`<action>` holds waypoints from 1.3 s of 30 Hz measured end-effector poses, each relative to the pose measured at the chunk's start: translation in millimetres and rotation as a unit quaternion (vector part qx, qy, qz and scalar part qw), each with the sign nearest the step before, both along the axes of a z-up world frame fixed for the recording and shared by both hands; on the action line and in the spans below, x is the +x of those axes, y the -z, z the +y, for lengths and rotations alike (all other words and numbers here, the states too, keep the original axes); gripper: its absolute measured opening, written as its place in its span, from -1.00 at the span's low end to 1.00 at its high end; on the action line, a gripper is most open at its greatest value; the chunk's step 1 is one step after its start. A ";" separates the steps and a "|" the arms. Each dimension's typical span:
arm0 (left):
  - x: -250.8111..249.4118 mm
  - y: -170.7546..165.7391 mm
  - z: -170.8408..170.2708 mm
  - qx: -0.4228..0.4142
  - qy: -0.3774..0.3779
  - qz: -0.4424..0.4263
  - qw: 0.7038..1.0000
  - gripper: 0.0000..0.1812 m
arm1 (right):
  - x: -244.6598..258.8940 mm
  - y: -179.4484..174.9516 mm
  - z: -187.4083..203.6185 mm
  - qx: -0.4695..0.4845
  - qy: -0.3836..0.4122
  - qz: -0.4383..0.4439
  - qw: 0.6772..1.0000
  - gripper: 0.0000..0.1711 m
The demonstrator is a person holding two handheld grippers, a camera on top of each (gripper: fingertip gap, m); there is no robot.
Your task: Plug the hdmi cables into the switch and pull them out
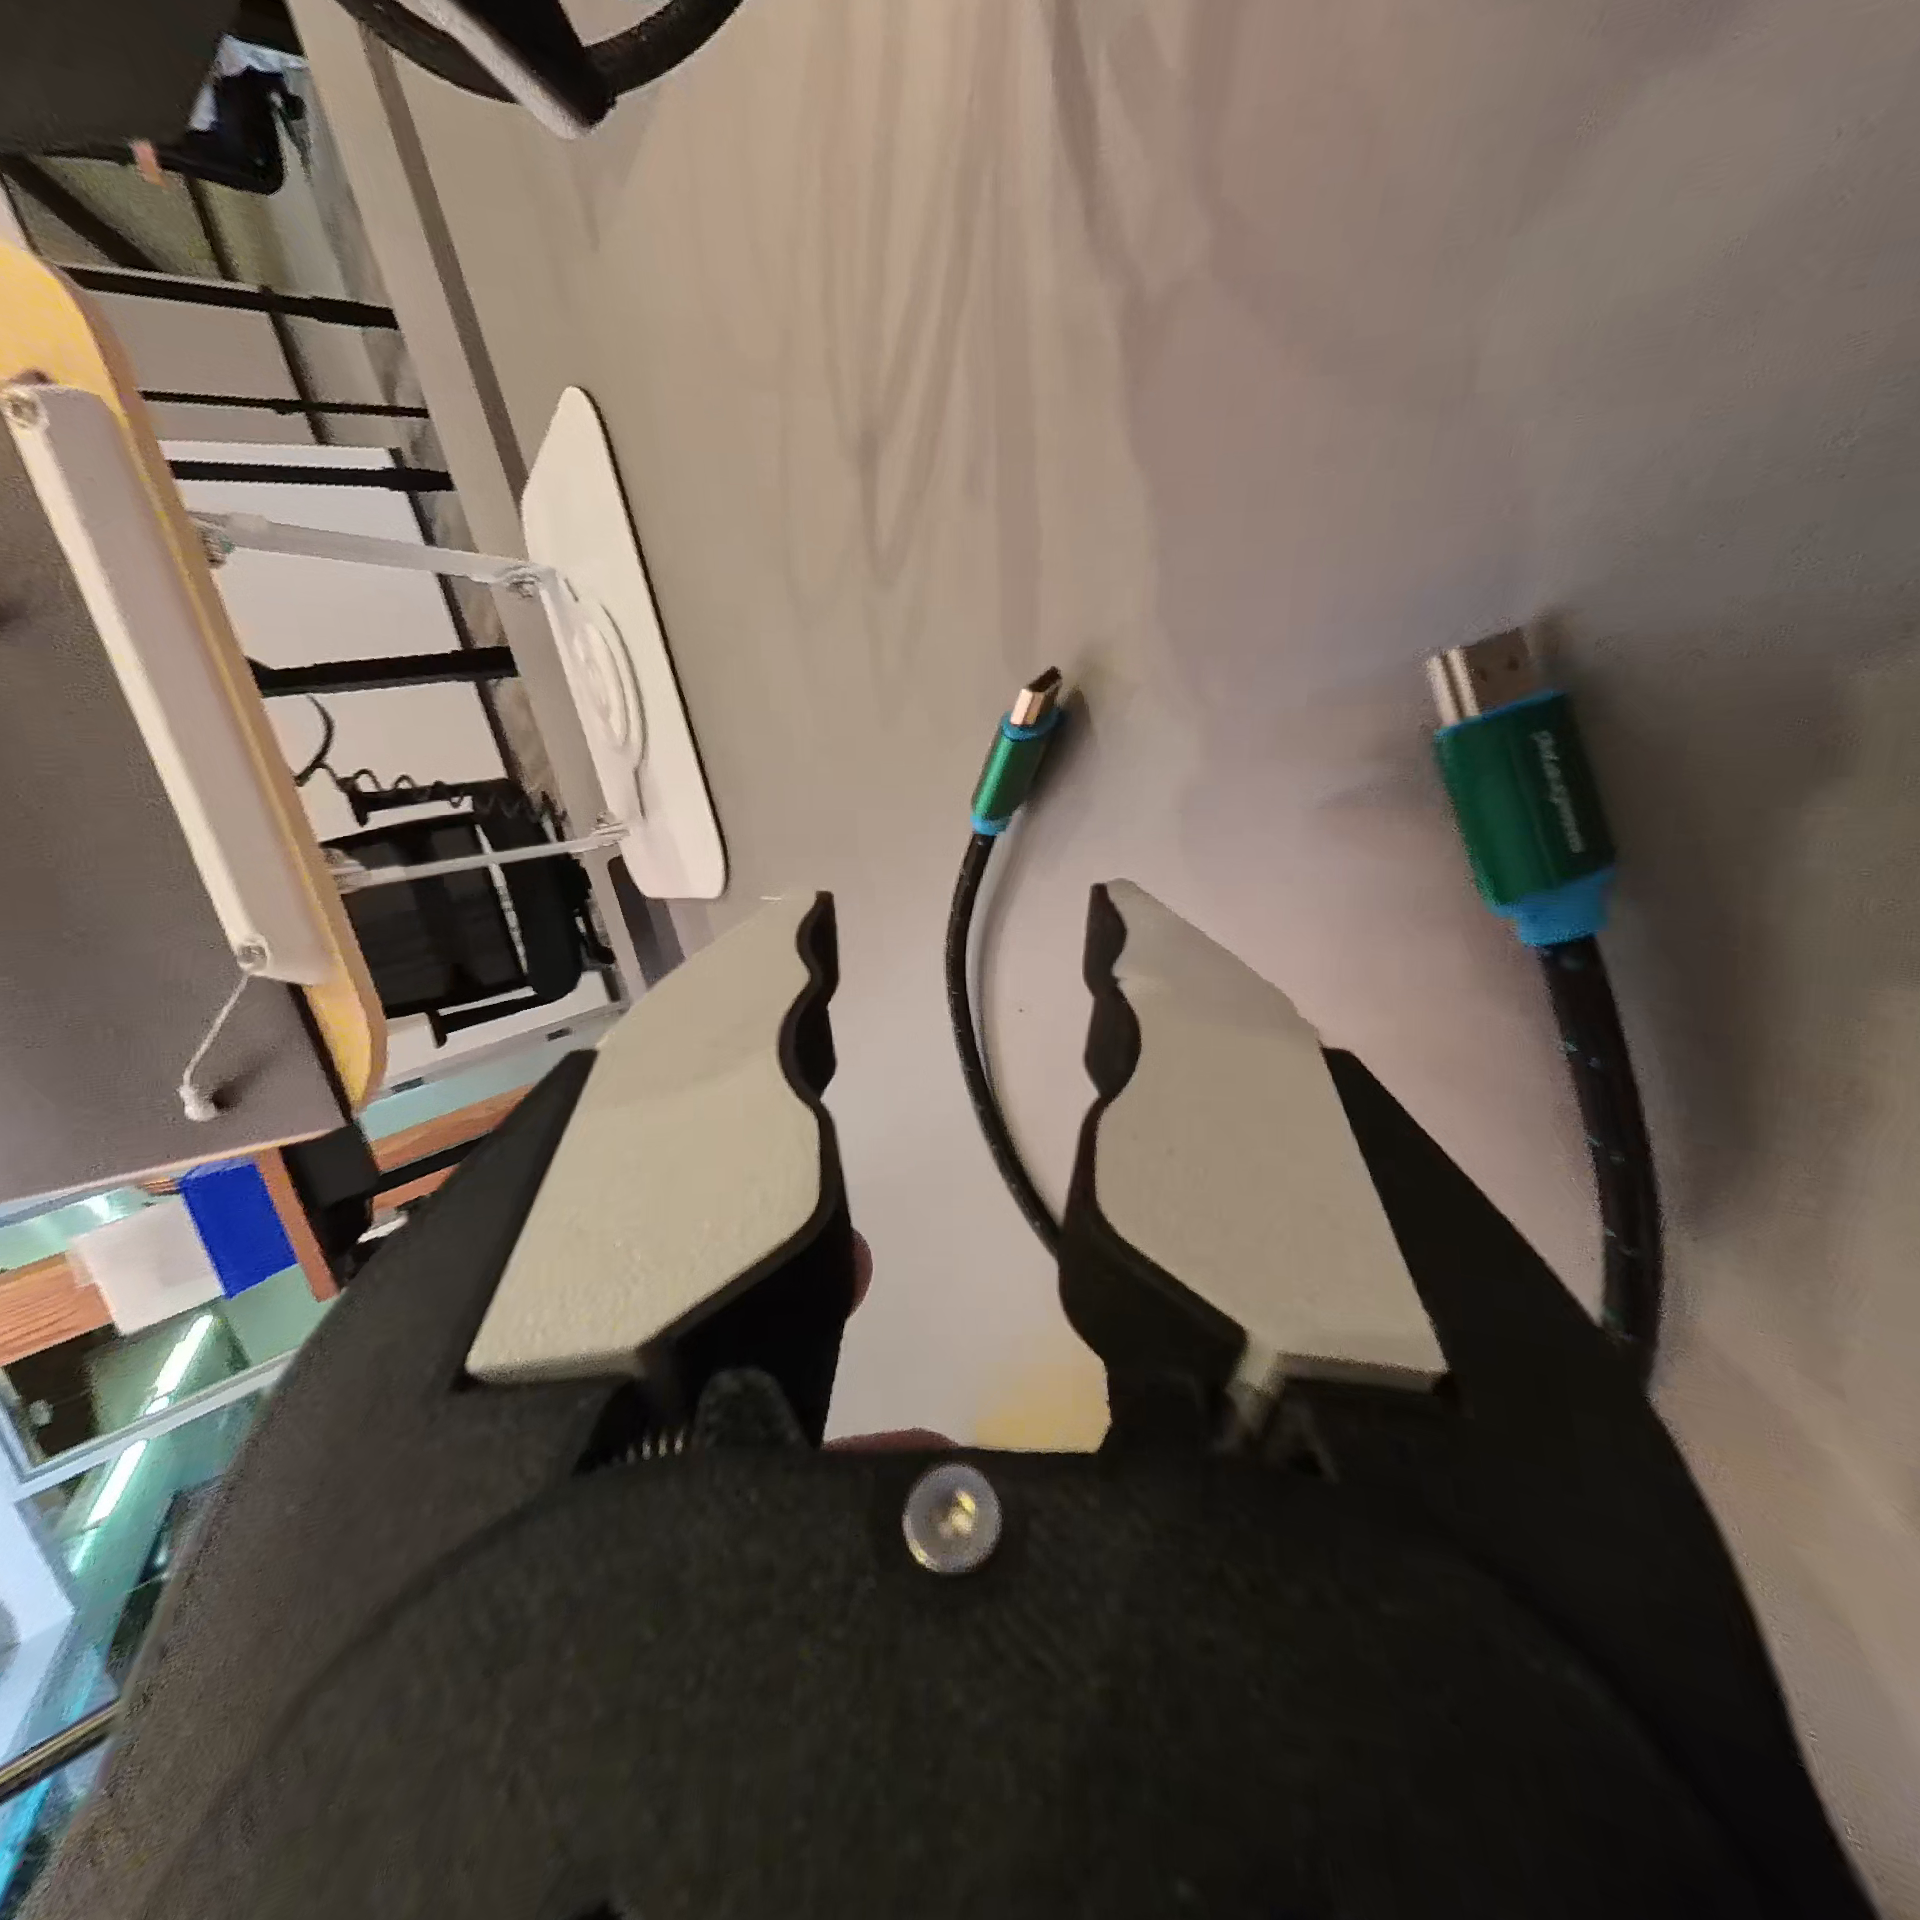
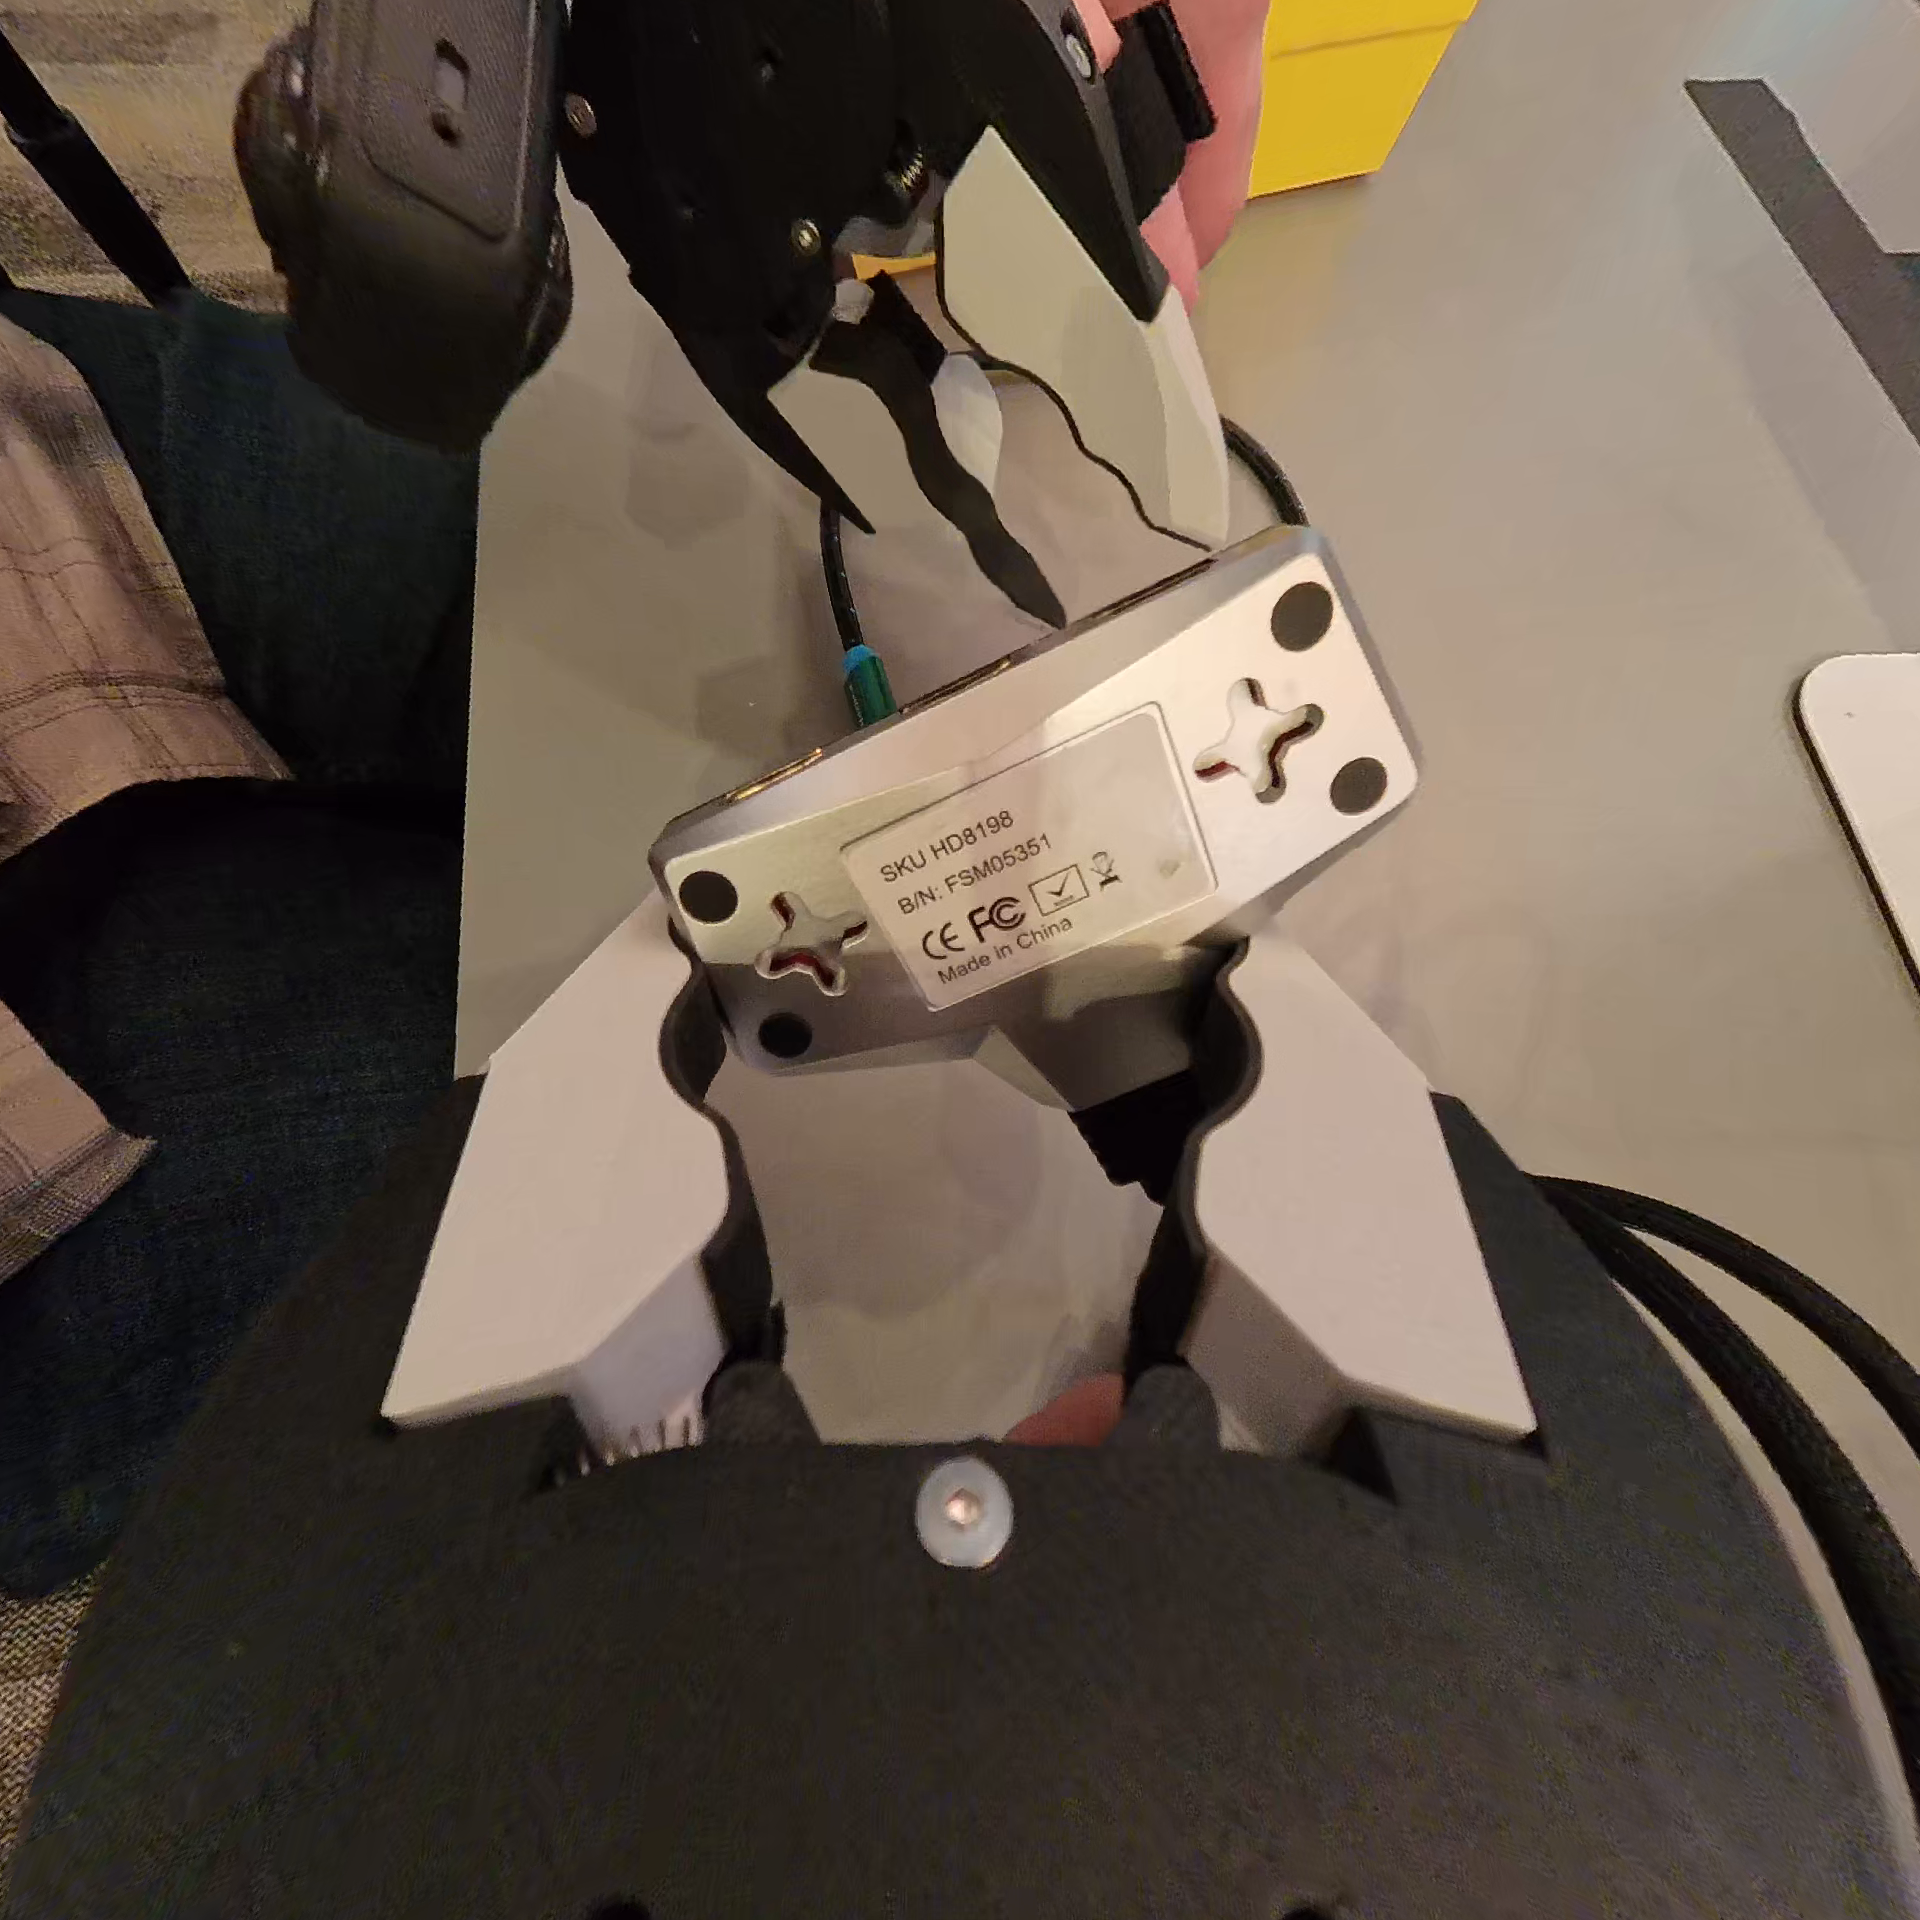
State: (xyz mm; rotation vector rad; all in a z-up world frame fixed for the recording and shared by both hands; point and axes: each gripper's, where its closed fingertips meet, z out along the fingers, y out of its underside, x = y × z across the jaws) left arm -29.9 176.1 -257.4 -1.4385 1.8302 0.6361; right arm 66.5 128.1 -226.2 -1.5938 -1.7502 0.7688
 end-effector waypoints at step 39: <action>3.7 48.1 -64.7 -0.067 -0.001 -0.069 0.995 -0.80 | 0.6 2.9 3.1 0.004 0.003 0.001 1.000 0.07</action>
